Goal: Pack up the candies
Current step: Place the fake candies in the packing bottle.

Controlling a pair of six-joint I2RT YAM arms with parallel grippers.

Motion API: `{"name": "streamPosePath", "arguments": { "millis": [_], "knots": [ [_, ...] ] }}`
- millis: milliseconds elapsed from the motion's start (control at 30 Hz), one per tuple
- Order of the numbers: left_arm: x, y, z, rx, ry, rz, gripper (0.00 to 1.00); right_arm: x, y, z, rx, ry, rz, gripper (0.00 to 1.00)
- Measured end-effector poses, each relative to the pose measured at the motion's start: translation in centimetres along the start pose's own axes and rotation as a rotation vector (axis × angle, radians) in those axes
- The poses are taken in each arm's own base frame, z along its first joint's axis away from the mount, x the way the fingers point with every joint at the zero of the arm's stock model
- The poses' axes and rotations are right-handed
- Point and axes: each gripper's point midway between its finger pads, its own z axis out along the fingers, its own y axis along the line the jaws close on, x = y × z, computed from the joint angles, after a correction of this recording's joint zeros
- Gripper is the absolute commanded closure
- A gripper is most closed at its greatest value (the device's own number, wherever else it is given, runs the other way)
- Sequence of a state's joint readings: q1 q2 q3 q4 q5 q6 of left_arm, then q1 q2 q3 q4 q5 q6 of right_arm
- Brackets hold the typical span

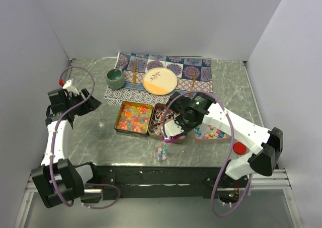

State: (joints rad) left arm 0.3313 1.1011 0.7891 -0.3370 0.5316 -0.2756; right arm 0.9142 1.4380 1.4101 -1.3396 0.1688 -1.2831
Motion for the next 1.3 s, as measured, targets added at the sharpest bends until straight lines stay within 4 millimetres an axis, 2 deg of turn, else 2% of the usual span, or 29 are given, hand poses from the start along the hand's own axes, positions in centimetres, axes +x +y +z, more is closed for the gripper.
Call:
{"name": "streamPosePath", "arguments": {
  "millis": [333,567,1033,1100,1167,1233,1300],
  "knots": [
    [0.2,-0.2,-0.5,0.005,-0.029,0.013,0.31,-1.4,-1.7,-1.0,0.055,0.049,-0.058,1.0],
    [0.2,-0.5,-0.8,0.012,-0.045,0.016,0.31,-1.9,-1.9,-1.6,0.09,0.104,-0.107,1.0],
    [-0.4,-1.2,-1.4,0.028,-0.079,0.017,0.31,-1.8,-1.6,-1.5,0.099,0.179,-0.156,1.0],
    [-0.2,-2.1,-1.6,0.075,-0.071,0.012,0.32,-1.8,-1.9,-2.0,0.111,0.173,-0.141,1.0],
    [-0.2,-3.6,-2.1,0.15,-0.064,0.007,0.38,-1.9,-2.9,-3.2,0.143,0.149,-0.089,1.0],
    [-0.2,-5.9,-2.8,0.26,-0.054,0.01,0.65,-2.3,-5.1,-4.8,0.194,0.093,0.007,1.0],
    [-0.5,-8.2,-3.7,0.363,-0.045,0.023,0.99,-2.8,-7.1,-5.4,0.227,0.03,0.105,1.0]
  ]
}}
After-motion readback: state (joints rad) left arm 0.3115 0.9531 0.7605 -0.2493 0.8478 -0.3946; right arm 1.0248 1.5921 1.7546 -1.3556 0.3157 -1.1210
